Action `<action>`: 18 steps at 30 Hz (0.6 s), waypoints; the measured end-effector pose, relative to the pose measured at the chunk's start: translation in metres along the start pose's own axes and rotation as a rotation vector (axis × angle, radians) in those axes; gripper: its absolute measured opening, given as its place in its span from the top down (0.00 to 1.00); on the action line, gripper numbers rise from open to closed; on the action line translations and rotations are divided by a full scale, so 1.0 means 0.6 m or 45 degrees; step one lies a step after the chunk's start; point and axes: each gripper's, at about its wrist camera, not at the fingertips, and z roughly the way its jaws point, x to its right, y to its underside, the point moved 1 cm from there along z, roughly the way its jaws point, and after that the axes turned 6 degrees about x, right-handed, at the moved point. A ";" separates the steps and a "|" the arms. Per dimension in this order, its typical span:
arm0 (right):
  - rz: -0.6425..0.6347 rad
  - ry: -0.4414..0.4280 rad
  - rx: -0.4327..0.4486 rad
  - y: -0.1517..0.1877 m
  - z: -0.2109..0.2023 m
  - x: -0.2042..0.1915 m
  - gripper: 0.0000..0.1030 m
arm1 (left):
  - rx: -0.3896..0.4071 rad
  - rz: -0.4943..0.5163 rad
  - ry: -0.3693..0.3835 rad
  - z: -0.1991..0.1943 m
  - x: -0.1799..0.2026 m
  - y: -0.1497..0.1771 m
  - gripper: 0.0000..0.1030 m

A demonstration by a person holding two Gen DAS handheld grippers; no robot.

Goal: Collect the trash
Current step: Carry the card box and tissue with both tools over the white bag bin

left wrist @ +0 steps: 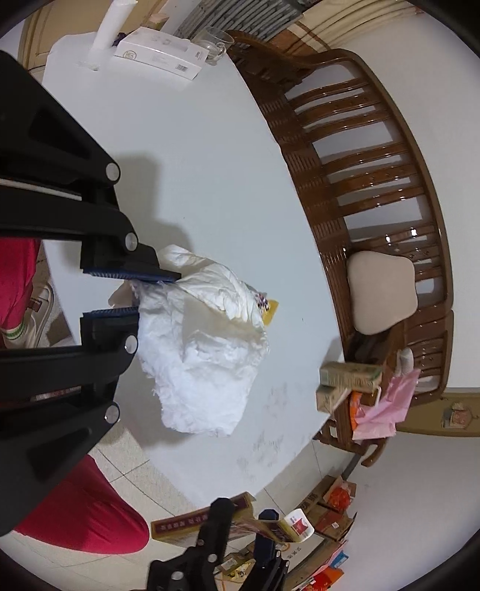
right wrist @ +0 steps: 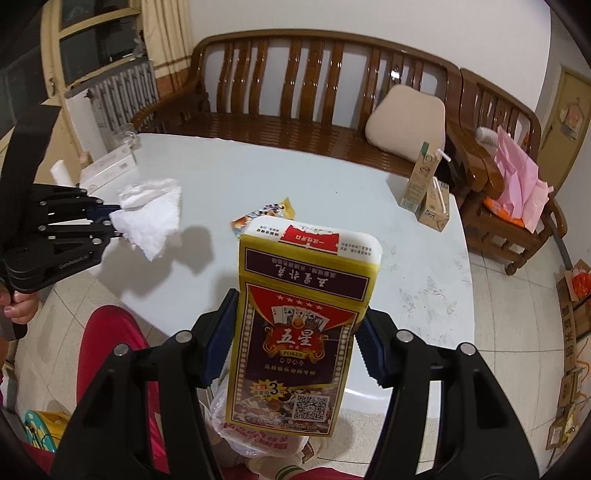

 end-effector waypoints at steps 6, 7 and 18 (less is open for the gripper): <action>-0.024 -0.003 0.048 0.026 -0.052 -0.026 0.43 | 0.049 0.012 0.024 -0.042 0.031 0.017 0.88; -0.030 -0.002 0.055 0.032 -0.060 -0.030 0.43 | 0.056 0.014 0.029 -0.049 0.035 0.020 0.88; -0.048 -0.009 0.091 0.099 -0.119 -0.067 0.43 | 0.059 -0.004 0.100 -0.088 0.088 0.086 0.88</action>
